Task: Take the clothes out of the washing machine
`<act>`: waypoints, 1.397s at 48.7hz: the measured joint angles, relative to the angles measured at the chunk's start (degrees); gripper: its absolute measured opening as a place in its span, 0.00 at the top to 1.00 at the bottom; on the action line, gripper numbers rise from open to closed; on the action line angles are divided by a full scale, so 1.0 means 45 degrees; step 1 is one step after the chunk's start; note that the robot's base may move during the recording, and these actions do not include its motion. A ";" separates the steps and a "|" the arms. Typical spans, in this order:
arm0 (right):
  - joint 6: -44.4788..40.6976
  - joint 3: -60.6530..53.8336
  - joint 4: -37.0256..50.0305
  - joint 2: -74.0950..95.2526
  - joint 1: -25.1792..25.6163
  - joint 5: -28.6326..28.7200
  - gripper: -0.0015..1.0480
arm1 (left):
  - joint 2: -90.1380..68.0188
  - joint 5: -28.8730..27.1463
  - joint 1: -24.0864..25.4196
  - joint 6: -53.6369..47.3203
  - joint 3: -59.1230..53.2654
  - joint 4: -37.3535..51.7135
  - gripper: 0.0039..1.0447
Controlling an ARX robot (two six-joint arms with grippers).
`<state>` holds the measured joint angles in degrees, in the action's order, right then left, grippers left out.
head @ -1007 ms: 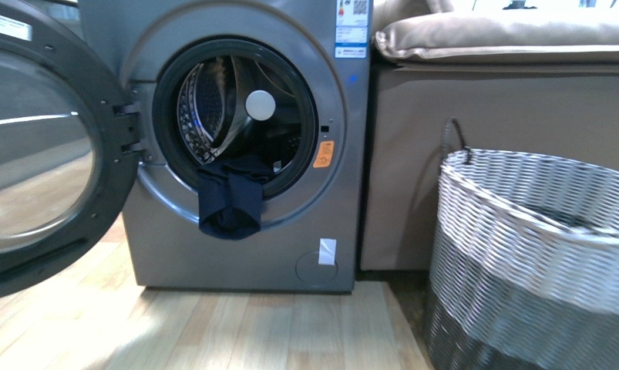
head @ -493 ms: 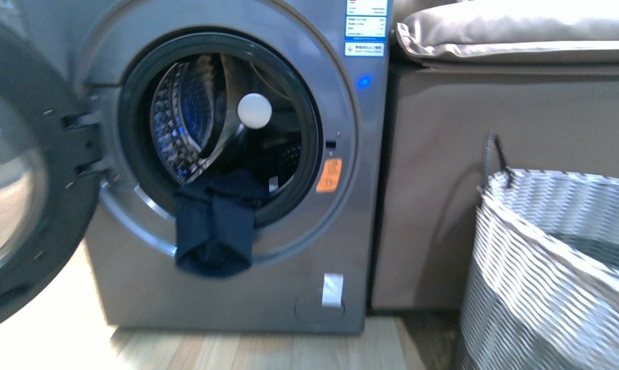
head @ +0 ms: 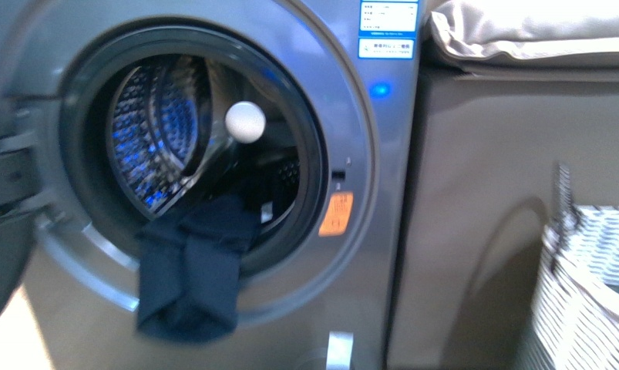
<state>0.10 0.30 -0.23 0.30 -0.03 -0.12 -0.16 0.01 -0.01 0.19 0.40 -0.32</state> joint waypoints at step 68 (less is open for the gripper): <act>0.0000 0.0000 0.0005 -0.0010 0.0000 0.0005 0.07 | -1.8088 0.2623 -0.1515 0.0355 0.6149 1.0627 0.06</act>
<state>0.10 0.30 -0.21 0.25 -0.03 -0.10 -81.56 11.81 -6.83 1.78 28.08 47.51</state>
